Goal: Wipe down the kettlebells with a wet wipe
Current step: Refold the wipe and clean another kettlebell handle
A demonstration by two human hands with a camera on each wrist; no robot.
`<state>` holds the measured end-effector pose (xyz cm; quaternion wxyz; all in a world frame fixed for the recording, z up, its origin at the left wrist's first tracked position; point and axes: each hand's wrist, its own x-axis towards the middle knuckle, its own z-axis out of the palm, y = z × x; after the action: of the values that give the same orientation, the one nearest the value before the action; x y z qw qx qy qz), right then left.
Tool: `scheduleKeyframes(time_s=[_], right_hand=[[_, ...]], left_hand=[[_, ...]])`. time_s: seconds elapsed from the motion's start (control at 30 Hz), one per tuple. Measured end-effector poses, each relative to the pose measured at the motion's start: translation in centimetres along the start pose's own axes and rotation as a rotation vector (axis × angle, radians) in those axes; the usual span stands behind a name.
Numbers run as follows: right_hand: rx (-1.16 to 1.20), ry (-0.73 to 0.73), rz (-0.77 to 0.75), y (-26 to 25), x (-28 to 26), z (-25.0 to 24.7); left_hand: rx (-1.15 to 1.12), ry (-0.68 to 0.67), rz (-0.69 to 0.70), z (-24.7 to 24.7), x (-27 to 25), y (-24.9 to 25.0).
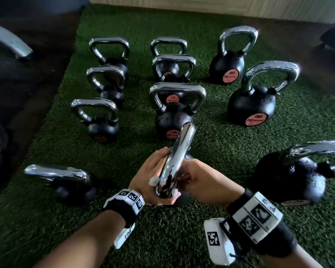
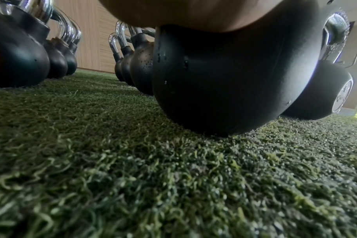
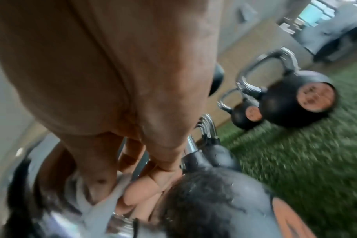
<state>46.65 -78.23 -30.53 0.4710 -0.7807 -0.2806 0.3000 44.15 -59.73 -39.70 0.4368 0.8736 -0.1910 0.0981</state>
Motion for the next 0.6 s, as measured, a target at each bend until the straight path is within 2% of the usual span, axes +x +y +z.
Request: scheduleKeyframes(time_s=[0.1, 0.23, 0.3, 0.47, 0.6], right_hand=[[0.25, -0.056, -0.033, 0.6, -0.1, -0.4], [0.749, -0.025, -0.023, 1.5, -0.1, -0.5], [0.904, 0.012, -0.014, 1.7, -0.1, -0.4], [0.943, 0.037, 0.003, 1.8, 0.2, -0.3], [1.063, 0.267, -0.05, 1.6, 1.1, -0.3]], left_hand=[[-0.014, 0.053, -0.018, 0.3, -0.4, -0.8], [0.013, 0.036, 0.118, 0.3, 0.0, -1.0], [0.024, 0.06, 0.141, 0.2, 0.2, -1.0], [0.063, 0.079, 0.142, 0.4, 0.0, -1.2], [0.037, 0.085, 0.118, 0.5, 0.0, -1.2]])
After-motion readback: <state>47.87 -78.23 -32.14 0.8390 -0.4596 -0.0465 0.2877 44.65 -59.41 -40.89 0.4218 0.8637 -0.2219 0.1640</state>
